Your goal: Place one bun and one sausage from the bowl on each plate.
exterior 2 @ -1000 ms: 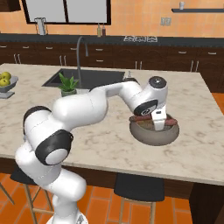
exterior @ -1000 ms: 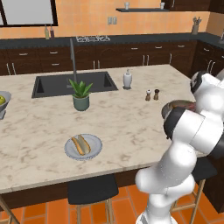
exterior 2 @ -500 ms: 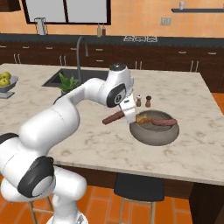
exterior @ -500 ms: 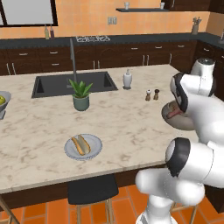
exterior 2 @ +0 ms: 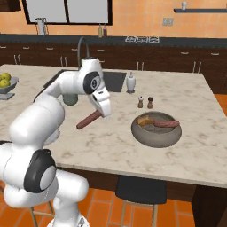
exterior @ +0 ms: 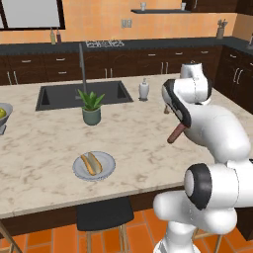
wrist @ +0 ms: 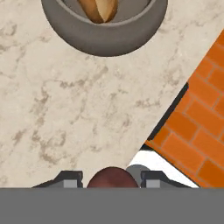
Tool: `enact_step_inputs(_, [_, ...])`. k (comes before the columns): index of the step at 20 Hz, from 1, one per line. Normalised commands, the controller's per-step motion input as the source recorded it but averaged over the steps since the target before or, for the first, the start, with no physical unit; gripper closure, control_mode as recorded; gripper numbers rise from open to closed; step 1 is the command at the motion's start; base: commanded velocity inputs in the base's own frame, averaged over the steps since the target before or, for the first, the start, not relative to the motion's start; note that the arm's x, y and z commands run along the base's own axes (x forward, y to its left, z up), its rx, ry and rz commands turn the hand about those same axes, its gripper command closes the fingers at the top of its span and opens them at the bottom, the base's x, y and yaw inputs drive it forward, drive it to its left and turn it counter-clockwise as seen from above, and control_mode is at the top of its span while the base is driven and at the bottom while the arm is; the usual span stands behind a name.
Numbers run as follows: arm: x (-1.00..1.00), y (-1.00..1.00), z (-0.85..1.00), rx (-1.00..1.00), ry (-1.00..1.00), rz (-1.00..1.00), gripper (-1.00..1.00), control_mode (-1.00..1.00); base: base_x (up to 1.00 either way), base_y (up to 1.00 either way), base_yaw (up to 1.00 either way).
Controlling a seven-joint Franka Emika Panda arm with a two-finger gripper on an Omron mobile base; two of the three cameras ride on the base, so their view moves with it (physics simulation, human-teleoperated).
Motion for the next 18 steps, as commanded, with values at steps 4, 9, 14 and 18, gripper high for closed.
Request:
enact_step_inputs(4, [0.19,1.0,-0.12,0.0,0.22,0.2,1.0,-1.0,0.0,0.0,0.0])
enact_step_inputs(9, [0.0,0.88,-0.29,0.05,0.03,0.3,1.0,-1.0,0.0,0.0,0.0])
enact_step_inputs(14, [0.01,0.71,-0.44,0.2,-0.13,0.38,1.0,-1.0,0.0,0.0,0.0])
enact_step_inputs(18, [0.34,0.78,-0.38,0.16,-0.13,0.26,1.0,-1.0,0.0,0.0,0.0])
